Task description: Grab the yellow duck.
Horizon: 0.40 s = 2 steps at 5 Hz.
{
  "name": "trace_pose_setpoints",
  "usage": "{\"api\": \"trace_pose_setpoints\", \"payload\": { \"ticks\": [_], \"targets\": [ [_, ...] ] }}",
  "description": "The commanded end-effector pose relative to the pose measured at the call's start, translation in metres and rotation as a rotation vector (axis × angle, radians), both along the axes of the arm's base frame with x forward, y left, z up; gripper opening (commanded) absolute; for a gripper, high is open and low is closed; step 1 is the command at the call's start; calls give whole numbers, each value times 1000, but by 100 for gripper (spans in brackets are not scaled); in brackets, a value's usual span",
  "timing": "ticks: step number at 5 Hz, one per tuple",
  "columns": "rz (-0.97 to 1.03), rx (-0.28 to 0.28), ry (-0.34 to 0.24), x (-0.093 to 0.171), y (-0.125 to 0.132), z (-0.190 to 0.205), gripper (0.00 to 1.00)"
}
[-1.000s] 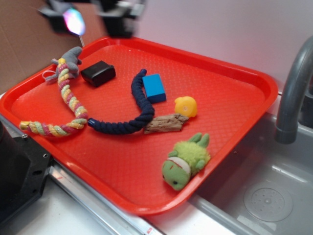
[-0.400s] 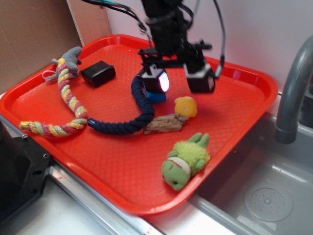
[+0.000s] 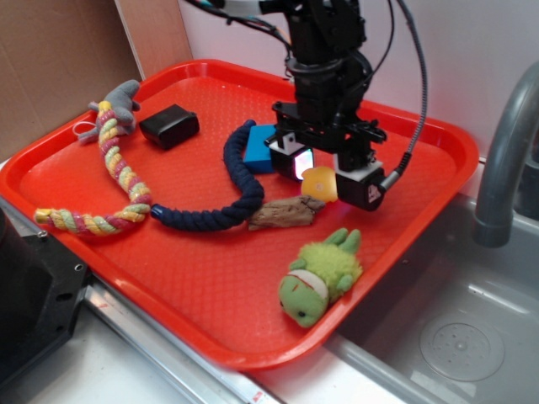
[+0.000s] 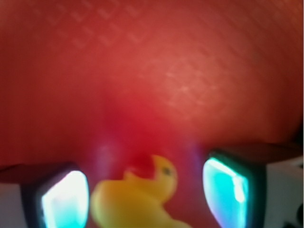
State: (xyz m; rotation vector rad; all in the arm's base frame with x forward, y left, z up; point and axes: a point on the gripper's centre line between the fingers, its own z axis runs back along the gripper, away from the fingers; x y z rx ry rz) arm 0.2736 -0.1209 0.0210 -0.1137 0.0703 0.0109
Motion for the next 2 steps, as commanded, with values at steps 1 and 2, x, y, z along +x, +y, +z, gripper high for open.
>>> {"api": "trace_pose_setpoints", "payload": {
  "ticks": [1, 2],
  "targets": [
    [-41, 116, -3, -32, -9, 13, 0],
    [4, 161, -28, -39, 2, 40, 0]
  ]
}}
